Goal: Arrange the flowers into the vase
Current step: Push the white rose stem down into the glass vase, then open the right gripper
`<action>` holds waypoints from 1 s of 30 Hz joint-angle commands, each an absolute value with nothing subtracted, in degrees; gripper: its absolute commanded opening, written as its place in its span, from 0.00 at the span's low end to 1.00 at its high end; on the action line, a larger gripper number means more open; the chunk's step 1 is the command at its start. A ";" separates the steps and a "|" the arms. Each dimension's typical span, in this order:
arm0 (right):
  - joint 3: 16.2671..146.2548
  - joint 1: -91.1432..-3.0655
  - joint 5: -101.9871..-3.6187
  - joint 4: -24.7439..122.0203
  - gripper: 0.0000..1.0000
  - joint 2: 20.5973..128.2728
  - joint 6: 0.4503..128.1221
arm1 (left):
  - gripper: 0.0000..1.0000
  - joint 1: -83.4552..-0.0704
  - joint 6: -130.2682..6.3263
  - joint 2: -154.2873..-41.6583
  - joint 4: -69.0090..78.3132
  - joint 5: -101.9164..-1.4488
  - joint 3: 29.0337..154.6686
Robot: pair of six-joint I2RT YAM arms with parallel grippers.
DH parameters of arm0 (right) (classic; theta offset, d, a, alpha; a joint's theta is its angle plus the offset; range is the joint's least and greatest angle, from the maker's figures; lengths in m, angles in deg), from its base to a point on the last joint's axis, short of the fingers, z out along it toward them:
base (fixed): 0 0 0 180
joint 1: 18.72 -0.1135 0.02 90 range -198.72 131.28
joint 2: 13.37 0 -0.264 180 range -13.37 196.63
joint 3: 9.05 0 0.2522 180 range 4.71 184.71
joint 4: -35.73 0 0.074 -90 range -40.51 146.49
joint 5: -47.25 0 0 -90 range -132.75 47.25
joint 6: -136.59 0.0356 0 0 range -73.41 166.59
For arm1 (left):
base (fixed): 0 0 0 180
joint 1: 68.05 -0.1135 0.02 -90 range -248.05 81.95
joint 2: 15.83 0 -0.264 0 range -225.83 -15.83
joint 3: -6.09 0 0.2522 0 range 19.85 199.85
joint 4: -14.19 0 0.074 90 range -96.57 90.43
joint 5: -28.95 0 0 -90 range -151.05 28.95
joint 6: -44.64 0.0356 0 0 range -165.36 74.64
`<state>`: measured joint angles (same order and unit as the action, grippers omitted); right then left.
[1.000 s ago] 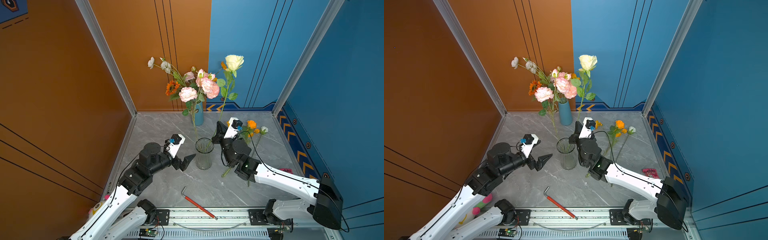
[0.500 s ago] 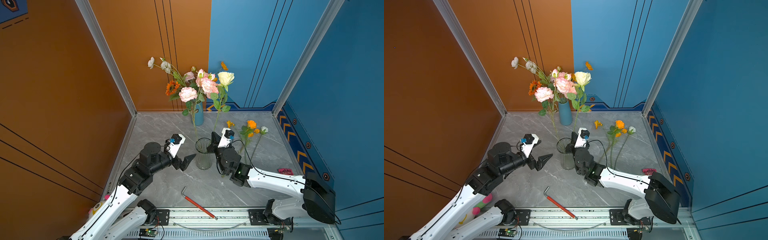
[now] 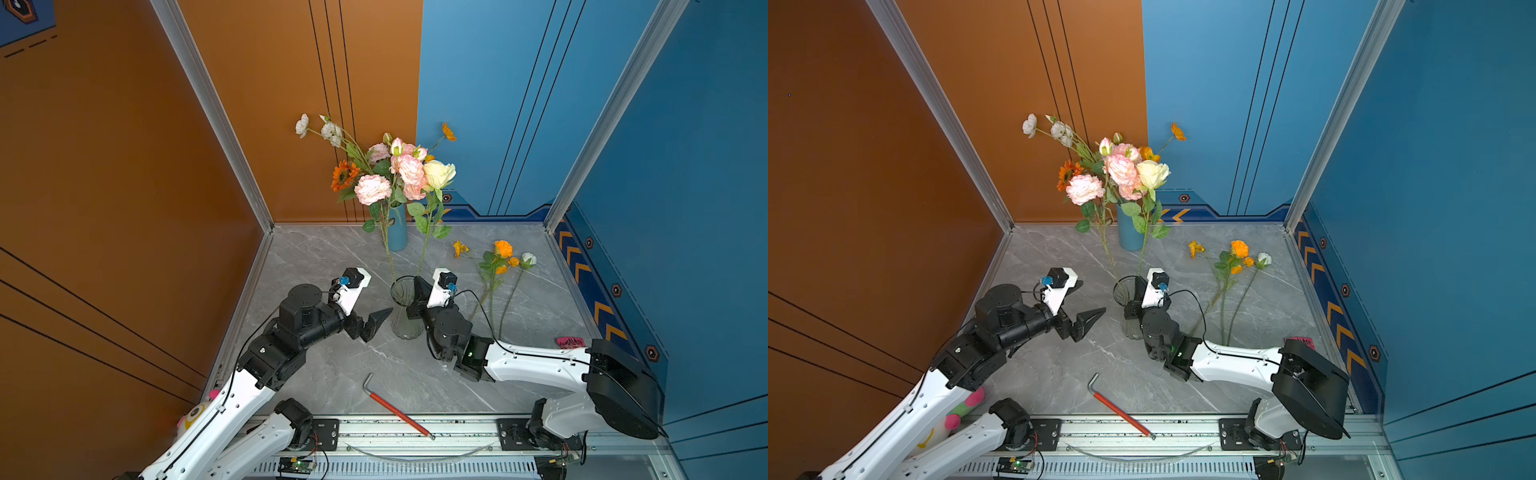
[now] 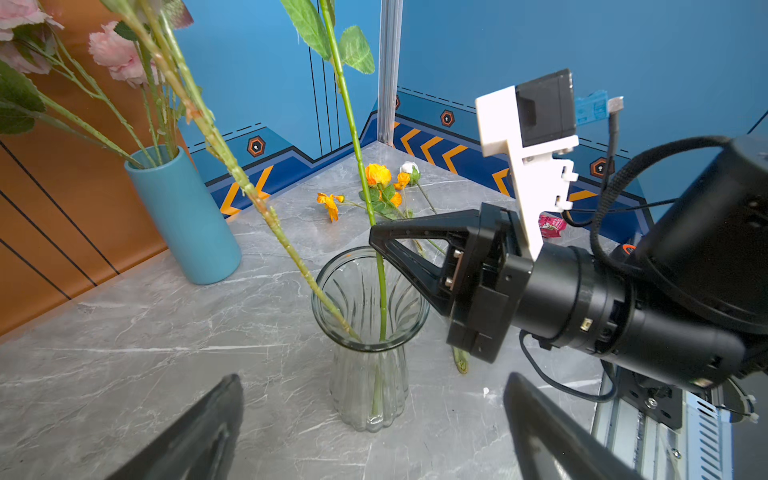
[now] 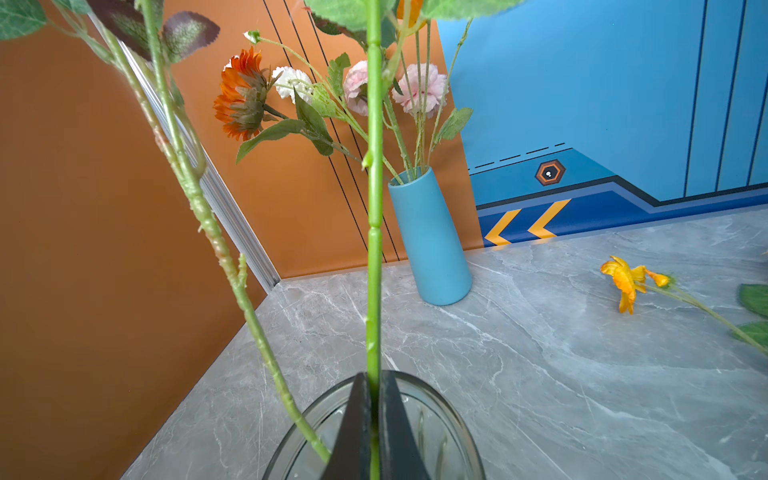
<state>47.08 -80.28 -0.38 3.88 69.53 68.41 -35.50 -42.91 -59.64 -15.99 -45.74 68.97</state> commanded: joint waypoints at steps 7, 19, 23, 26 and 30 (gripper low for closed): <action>45.31 -80.77 1.37 2.86 0.12 68.33 69.22 | 0.98 -36.24 -43.42 -59.73 -15.12 -43.96 68.98; 45.49 -80.91 0.67 5.75 0.33 66.08 68.21 | 0.98 -36.39 -43.41 -59.78 -15.10 -43.66 69.11; 45.58 -81.08 0.29 10.08 0.46 62.90 68.28 | 0.98 -36.32 -43.43 -59.95 -15.33 -43.31 69.18; 45.41 -81.11 0.69 15.60 0.56 59.34 69.18 | 0.98 -36.43 -43.37 -59.94 -15.30 -43.04 69.19; 45.04 -81.12 1.14 26.10 0.67 53.22 71.31 | 0.98 -36.48 -43.51 -59.95 -15.30 -42.77 69.21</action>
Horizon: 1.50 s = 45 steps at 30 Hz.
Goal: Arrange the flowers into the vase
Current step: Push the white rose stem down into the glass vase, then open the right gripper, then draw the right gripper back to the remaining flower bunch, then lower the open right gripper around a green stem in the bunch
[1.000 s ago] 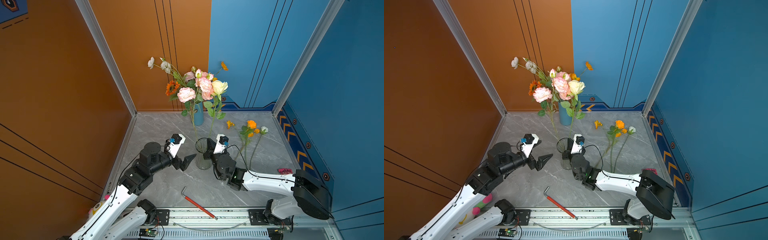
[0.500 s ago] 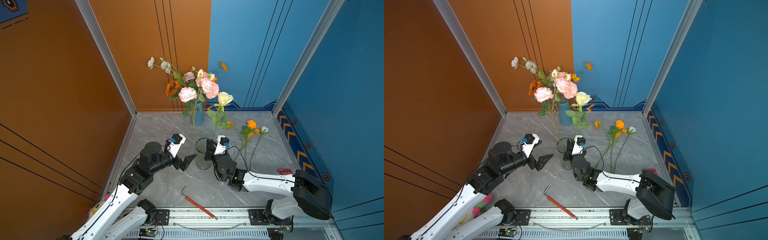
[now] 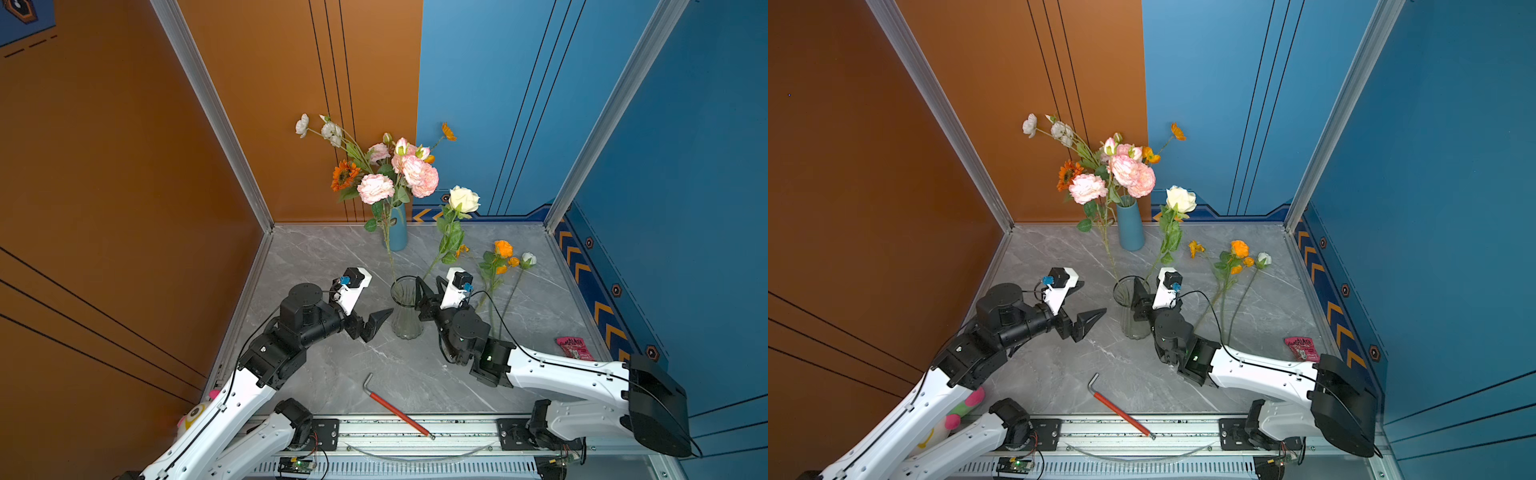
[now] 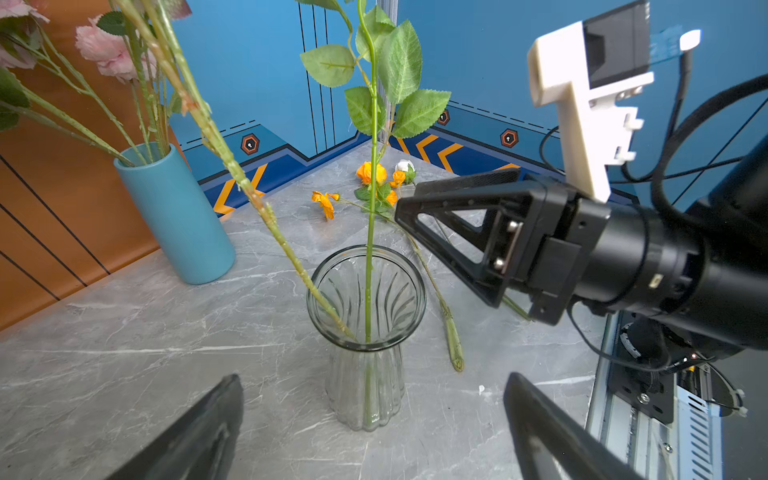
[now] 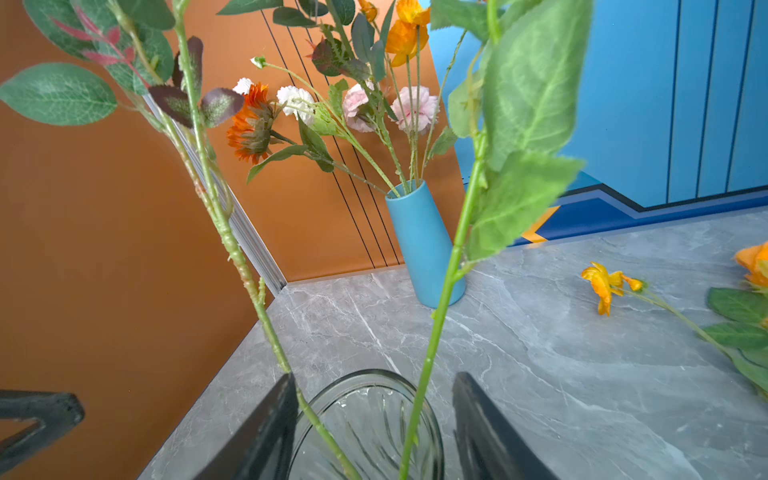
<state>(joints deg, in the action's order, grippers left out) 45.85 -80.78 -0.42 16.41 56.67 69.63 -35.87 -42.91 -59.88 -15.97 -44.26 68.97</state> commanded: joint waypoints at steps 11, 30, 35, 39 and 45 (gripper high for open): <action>42.24 -66.91 -0.49 70.36 0.71 33.05 89.95 | 0.98 -33.71 -43.41 -66.89 -16.41 -29.79 71.85; 55.64 -27.33 -39.84 79.99 0.44 69.01 72.11 | 0.98 -13.84 -27.07 -85.79 -36.12 -47.22 88.07; 58.68 -27.59 -41.28 76.95 0.40 76.31 71.20 | 0.98 -13.86 -27.09 -81.24 -34.03 -49.77 83.25; 59.82 -28.17 -40.41 76.82 0.39 79.29 71.13 | 0.98 -14.03 -27.39 -80.76 -33.80 -51.13 83.16; 60.16 -28.44 -39.50 75.65 0.39 81.44 70.98 | 0.98 -13.88 -28.89 -80.97 -33.33 -49.89 83.73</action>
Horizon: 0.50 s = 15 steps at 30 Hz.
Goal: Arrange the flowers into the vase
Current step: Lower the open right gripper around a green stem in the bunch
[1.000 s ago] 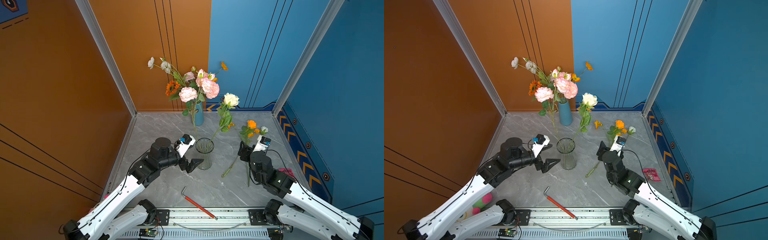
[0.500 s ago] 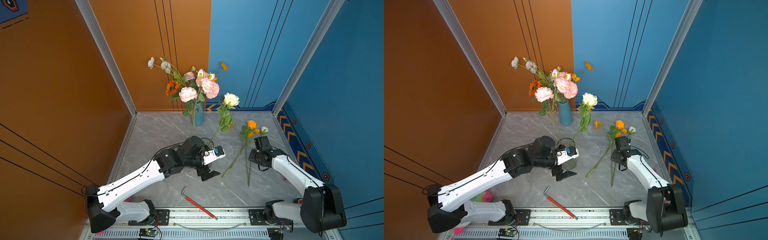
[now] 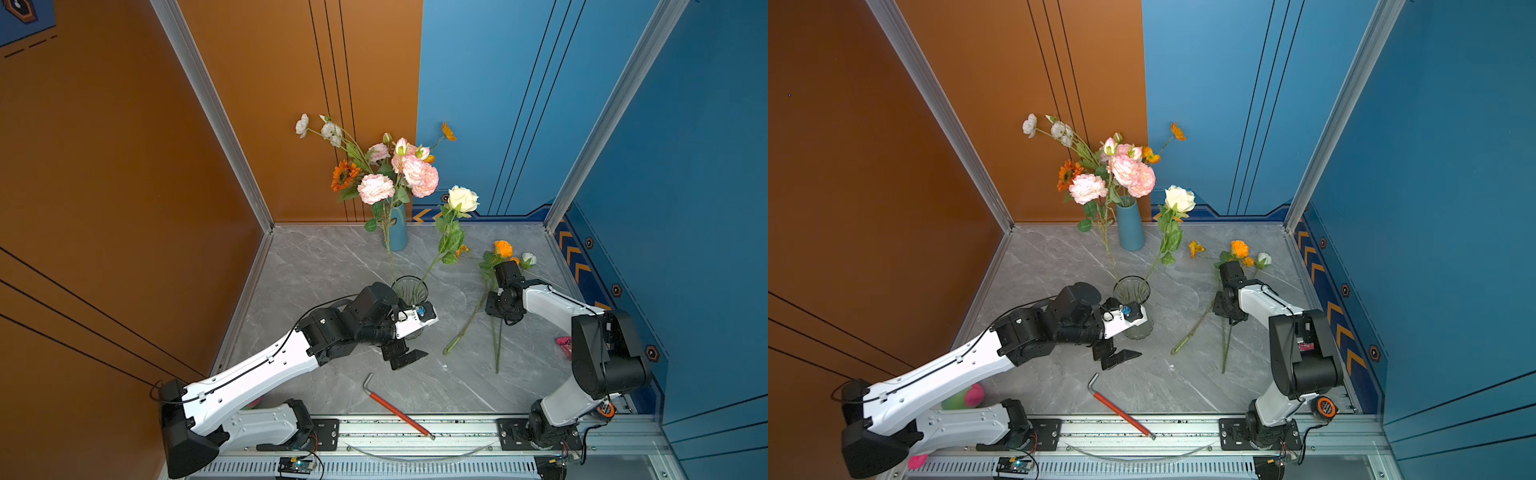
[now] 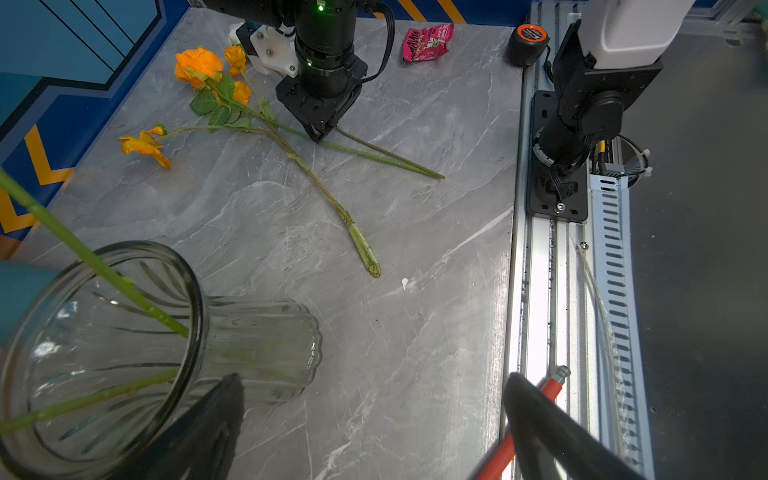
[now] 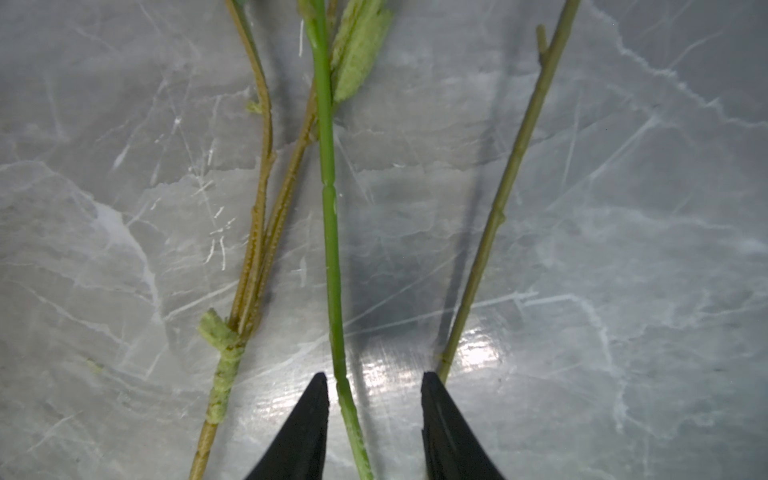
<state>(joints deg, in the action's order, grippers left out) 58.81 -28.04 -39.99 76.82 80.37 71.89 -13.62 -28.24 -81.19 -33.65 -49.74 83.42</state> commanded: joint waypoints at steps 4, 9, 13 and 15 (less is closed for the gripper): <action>61.00 -28.38 -39.87 75.51 0.38 83.87 70.41 | 0.98 -13.98 -28.79 -80.52 -33.31 -50.94 83.36; 61.39 -28.55 -40.22 74.95 0.34 86.10 70.25 | 0.98 -13.99 -28.74 -80.25 -33.27 -51.59 83.21; 61.06 -28.59 -39.70 74.89 0.29 86.29 70.15 | 0.98 -14.06 -28.76 -80.43 -33.32 -51.58 83.31; 60.97 -28.63 -39.84 74.91 0.28 86.25 69.97 | 0.98 -13.98 -28.81 -80.27 -33.32 -51.62 83.31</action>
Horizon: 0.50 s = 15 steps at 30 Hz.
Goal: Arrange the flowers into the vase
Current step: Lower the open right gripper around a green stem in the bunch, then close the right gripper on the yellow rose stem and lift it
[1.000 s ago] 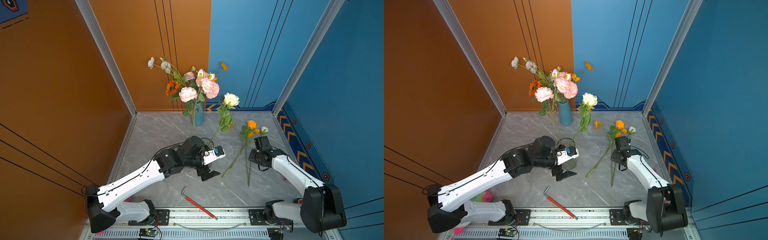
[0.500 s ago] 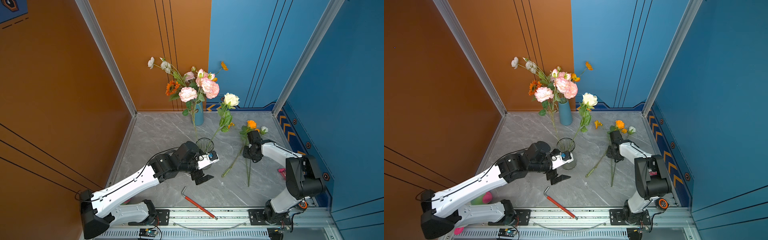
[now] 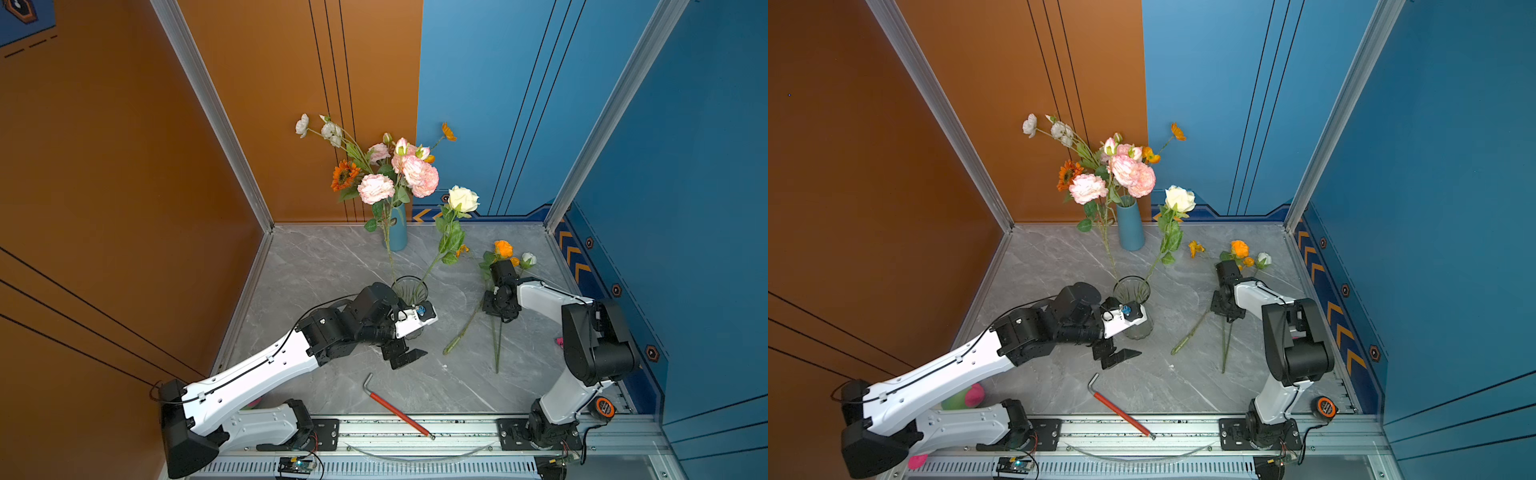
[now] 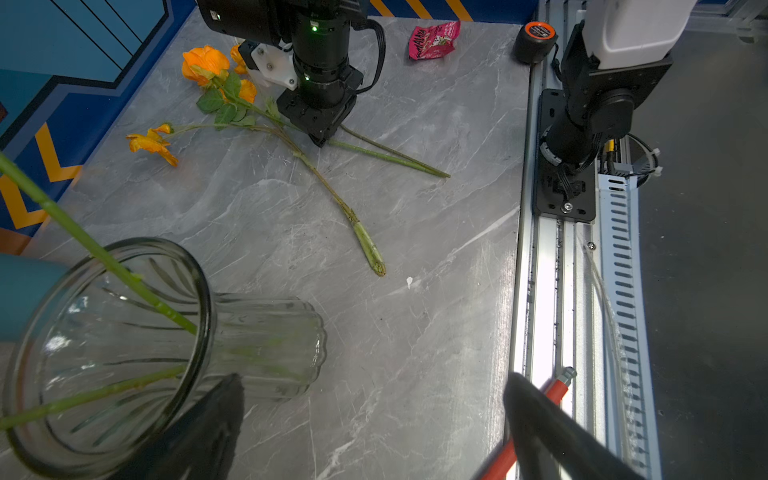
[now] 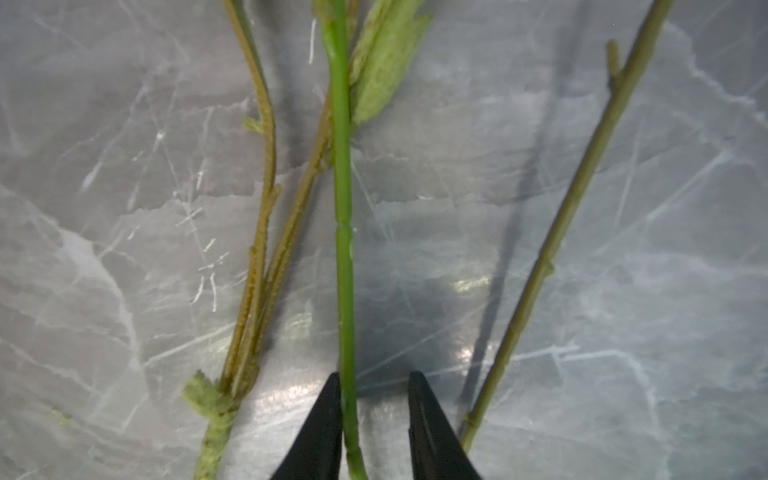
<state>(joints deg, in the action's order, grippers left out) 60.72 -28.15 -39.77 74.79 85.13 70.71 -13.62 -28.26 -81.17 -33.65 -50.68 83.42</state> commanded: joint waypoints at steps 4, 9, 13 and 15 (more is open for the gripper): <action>60.87 -28.71 -40.50 75.02 0.22 86.08 69.79 | 0.98 -13.99 -28.68 -79.84 -33.31 -51.96 83.20; 60.40 -28.90 -41.05 75.15 0.13 85.04 69.62 | 0.98 -14.00 -28.67 -79.56 -33.32 -51.56 83.24; 59.91 -29.14 -40.78 75.33 0.03 83.31 69.70 | 0.98 -14.07 -28.58 -79.04 -33.28 -52.60 83.03; 59.86 -29.20 -40.55 75.37 0.00 82.16 69.74 | 0.98 -14.09 -28.58 -78.65 -33.14 -52.63 82.95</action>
<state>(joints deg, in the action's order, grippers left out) 60.54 -28.85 -40.20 74.70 84.61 69.94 -13.62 -28.26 -80.10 -33.65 -51.69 83.42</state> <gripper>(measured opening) 0.056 0.979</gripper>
